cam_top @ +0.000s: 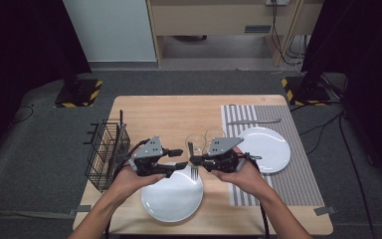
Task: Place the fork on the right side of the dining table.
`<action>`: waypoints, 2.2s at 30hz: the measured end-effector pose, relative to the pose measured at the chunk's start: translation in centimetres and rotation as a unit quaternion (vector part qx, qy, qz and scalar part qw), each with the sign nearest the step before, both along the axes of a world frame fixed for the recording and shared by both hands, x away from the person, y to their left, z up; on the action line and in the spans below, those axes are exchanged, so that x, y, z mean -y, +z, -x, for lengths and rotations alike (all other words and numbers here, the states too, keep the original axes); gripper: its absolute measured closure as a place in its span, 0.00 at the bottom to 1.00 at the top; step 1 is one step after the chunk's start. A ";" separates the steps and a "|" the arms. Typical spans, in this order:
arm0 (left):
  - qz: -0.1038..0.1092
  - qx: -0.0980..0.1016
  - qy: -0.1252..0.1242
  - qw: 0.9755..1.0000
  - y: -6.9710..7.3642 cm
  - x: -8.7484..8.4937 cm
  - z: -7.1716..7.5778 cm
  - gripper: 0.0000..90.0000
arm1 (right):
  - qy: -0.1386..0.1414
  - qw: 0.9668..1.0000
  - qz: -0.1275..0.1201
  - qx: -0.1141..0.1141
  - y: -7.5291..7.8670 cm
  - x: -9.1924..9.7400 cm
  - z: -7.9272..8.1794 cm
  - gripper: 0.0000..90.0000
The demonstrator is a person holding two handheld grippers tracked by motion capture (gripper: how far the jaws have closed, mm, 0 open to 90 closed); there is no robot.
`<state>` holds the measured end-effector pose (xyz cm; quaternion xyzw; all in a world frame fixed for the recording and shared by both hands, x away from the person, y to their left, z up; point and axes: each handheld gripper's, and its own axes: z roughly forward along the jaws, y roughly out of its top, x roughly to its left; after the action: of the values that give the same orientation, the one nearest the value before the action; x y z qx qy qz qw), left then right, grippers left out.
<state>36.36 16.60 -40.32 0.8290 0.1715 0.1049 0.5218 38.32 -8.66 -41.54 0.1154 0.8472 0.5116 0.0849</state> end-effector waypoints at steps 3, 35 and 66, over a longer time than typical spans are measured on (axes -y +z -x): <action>-0.001 -0.006 0.001 1.000 -0.7 0.0 0.0 0.58 | -0.001 1.000 -0.002 0.000 0.1 0.1 -0.1 0.97; 0.006 -0.038 0.016 0.999 -4.8 1.7 -1.3 0.54 | 0.004 1.000 -0.030 -0.007 1.4 0.0 0.0 0.97; 0.011 -0.052 0.002 0.999 -5.4 2.5 -1.4 0.76 | 0.011 0.999 -0.046 -0.010 1.3 -0.4 -0.1 0.97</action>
<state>37.75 14.13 -45.70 0.8272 0.2015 0.0609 0.5209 38.42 -8.24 -40.23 0.1150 0.8247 0.5499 0.0653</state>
